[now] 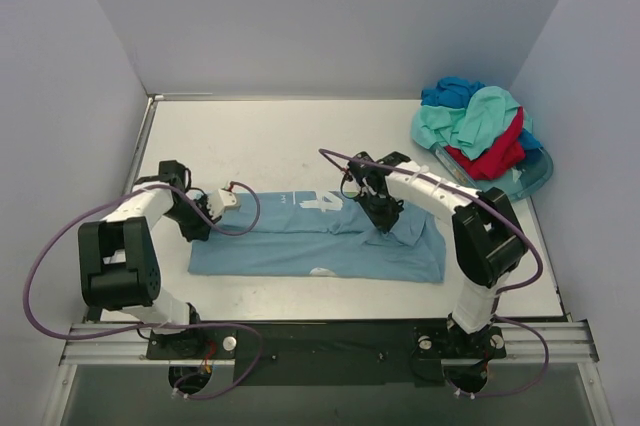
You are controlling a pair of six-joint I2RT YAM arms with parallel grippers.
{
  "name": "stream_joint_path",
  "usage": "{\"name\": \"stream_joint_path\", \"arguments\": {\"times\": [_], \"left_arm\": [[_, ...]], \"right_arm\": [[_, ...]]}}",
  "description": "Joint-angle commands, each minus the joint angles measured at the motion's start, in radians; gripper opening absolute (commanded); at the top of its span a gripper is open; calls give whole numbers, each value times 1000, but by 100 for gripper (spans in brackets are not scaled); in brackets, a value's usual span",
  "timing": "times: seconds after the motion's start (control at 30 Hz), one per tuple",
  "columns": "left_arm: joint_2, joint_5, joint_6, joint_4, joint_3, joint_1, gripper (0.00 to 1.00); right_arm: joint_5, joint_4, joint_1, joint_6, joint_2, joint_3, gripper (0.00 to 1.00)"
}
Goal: Fold and stack the t-shirts
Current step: Fold the other side of the tshirt into a rectangle
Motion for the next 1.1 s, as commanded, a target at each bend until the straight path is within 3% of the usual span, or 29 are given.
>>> {"name": "stream_joint_path", "arguments": {"times": [0.0, 0.3, 0.47, 0.57, 0.63, 0.8, 0.93, 1.07], "left_arm": [[-50, -26, -73, 26, 37, 19, 0], [-50, -95, -153, 135, -6, 28, 0], [-37, -54, -121, 111, -19, 7, 0], [-48, -64, -153, 137, -24, -10, 20], [-45, -79, -176, 146, -12, -7, 26], [-45, -96, -175, 151, 14, -7, 31], [-36, -104, -179, 161, 36, -8, 33], [-18, -109, -175, 157, 54, -8, 37]], "right_arm": [[-28, -14, -25, -19, -2, 61, 0], [-53, 23, -33, -16, 61, 43, 0], [-53, 31, -33, -2, 47, 40, 20], [-113, 29, -33, 7, 19, 43, 28], [-200, 32, -28, -12, -16, 37, 28], [-438, 11, 29, -80, -88, -43, 20], [-519, -14, 44, -69, -71, -101, 18], [-523, -14, 55, -56, -74, -108, 29]]}}
